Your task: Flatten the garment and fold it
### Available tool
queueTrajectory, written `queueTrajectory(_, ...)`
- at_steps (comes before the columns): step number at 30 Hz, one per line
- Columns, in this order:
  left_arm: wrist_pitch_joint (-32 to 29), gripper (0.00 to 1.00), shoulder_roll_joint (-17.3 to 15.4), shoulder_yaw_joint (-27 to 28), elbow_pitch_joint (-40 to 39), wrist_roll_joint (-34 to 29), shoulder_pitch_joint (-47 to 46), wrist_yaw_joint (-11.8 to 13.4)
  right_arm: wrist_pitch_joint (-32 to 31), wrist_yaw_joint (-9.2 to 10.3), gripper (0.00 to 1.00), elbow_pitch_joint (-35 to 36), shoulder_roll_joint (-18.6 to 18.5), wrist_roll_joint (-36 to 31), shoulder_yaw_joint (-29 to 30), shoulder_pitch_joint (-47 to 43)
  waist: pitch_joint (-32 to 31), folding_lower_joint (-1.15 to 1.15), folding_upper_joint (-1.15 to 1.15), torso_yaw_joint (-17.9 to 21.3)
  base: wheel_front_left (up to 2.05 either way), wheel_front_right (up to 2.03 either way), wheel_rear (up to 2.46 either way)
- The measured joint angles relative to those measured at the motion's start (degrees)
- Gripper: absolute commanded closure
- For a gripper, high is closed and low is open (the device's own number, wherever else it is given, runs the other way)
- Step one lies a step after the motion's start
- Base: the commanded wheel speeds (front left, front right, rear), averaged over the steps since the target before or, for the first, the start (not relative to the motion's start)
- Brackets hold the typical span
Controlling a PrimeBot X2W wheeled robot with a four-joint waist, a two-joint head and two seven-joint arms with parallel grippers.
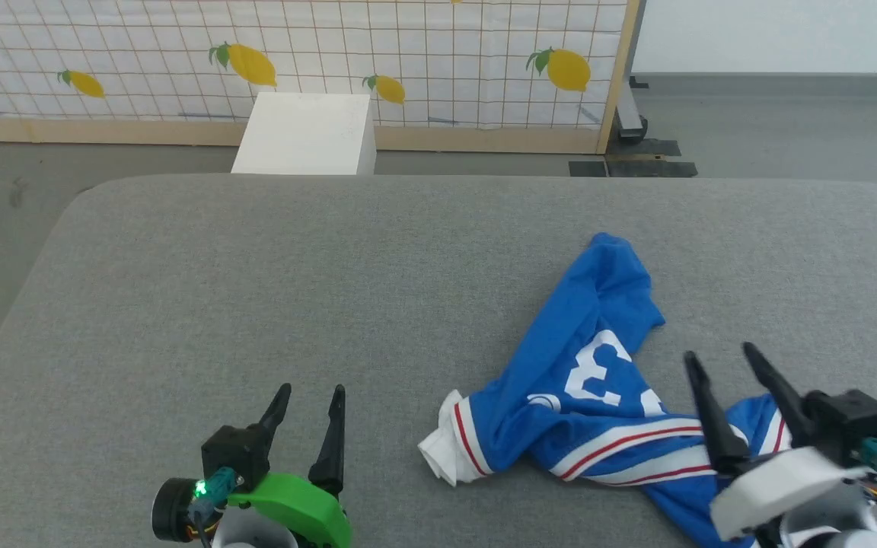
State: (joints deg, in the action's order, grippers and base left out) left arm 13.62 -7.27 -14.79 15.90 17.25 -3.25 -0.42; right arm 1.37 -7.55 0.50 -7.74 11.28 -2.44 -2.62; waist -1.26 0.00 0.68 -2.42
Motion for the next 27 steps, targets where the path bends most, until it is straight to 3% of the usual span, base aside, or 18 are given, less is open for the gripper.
queueTrajectory(7, -1.6, 0.00, -0.1, -1.7, -0.9, 0.0, 0.3, -0.1, -5.0, 0.00, 0.00, 9.3, 0.2, -2.4, 5.1, -6.6, 0.1, 0.00, 0.00, 0.7, 0.00, 0.00, 0.00)
queueTrajectory(13, -5.3, 0.00, 0.1, -5.9, -1.9, -0.1, -2.1, -3.1, -7.8, 0.00, 0.00, 14.9, 0.9, -3.4, 6.5, -10.2, 1.0, 0.00, 0.00, 1.6, 0.00, 0.00, 0.00)
queueTrajectory(21, -13.4, 0.00, 1.9, -14.3, 1.2, 0.0, -14.1, -6.2, -9.3, -0.01, 0.00, 17.5, 1.7, -3.9, 6.0, -10.3, 3.2, 0.00, 0.00, 4.2, 0.00, 0.00, 0.00)
queueTrajectory(27, -20.6, 0.00, 2.1, -22.0, 8.4, 4.0, -22.5, -6.7, -9.5, 0.00, 0.00, 17.2, 1.9, -3.7, 5.1, -9.2, 5.4, 0.00, 0.00, 6.4, 0.00, 0.00, 0.00)
